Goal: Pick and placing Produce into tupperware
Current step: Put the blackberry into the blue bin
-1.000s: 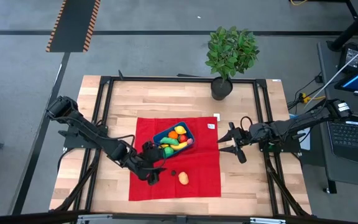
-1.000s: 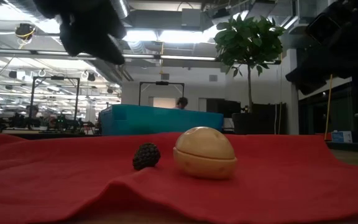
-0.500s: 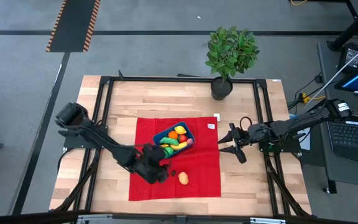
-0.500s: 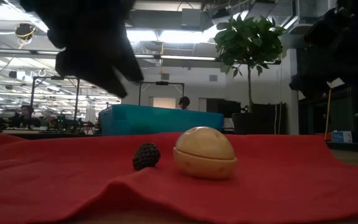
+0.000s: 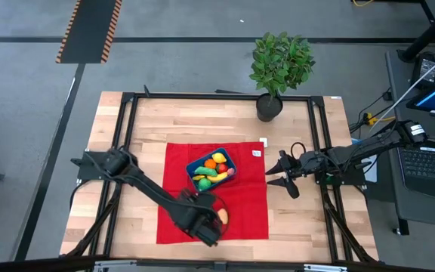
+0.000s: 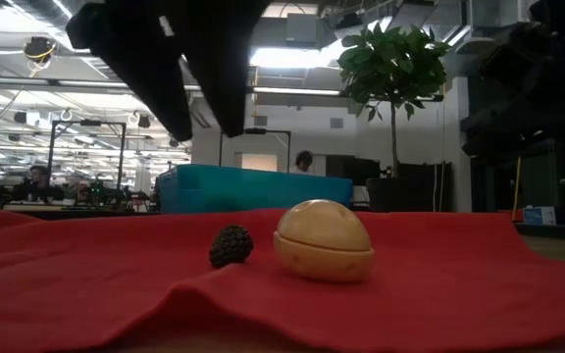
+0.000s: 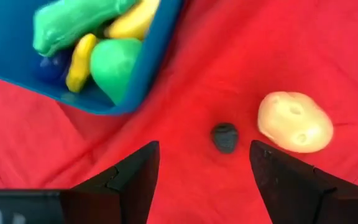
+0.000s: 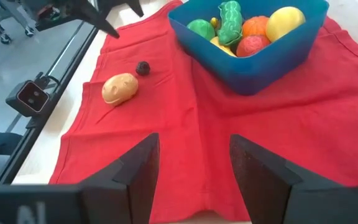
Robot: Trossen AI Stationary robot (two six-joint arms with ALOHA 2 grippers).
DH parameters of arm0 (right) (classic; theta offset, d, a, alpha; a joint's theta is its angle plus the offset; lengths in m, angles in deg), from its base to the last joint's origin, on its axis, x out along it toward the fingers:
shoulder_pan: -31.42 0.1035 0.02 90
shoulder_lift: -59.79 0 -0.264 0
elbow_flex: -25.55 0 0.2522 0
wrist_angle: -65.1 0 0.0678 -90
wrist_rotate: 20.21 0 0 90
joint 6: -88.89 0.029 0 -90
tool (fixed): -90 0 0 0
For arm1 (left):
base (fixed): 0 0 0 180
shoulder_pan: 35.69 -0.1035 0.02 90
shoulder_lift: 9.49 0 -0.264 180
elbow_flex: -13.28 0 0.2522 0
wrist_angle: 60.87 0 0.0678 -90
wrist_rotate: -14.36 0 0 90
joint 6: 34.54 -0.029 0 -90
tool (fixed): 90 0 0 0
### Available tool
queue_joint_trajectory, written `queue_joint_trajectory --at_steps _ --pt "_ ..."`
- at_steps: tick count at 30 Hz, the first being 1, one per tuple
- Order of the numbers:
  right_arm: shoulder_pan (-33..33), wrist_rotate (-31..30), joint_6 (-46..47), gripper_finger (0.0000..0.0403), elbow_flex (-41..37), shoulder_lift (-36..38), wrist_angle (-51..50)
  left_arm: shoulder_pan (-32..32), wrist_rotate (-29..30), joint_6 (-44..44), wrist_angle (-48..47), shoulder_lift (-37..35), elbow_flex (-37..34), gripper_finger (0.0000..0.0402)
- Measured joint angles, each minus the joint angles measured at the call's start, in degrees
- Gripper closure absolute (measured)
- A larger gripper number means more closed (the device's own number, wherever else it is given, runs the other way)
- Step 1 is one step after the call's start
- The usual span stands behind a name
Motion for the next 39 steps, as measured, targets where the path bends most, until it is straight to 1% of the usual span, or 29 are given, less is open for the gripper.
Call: queue_joint_trajectory --at_steps 3,7,11,27,39 --pt "0.0 0.0 0.0 0.0207 0.0 0.0 0.0 0.0 -1.4 1.6 -1.5 2.5 3.9 0.0159" --pt "0.0 0.0 -0.2 0.0207 0.0 0.0 -1.2 0.1 -2.0 2.5 -1.3 4.3 5.9 0.0159" --pt "0.0 0.0 -0.2 0.0207 0.0 0.0 -2.8 -0.2 -2.1 3.0 -1.1 4.3 6.0 0.0159" --pt "0.0 0.0 -0.4 0.0207 0.0 0.0 -2.9 -1.5 -1.4 1.9 -0.9 4.3 5.7 0.0159" --pt "0.0 0.0 -1.5 0.0207 0.0 0.0 -3.0 -2.0 -1.5 0.8 2.2 4.3 5.7 0.0159"
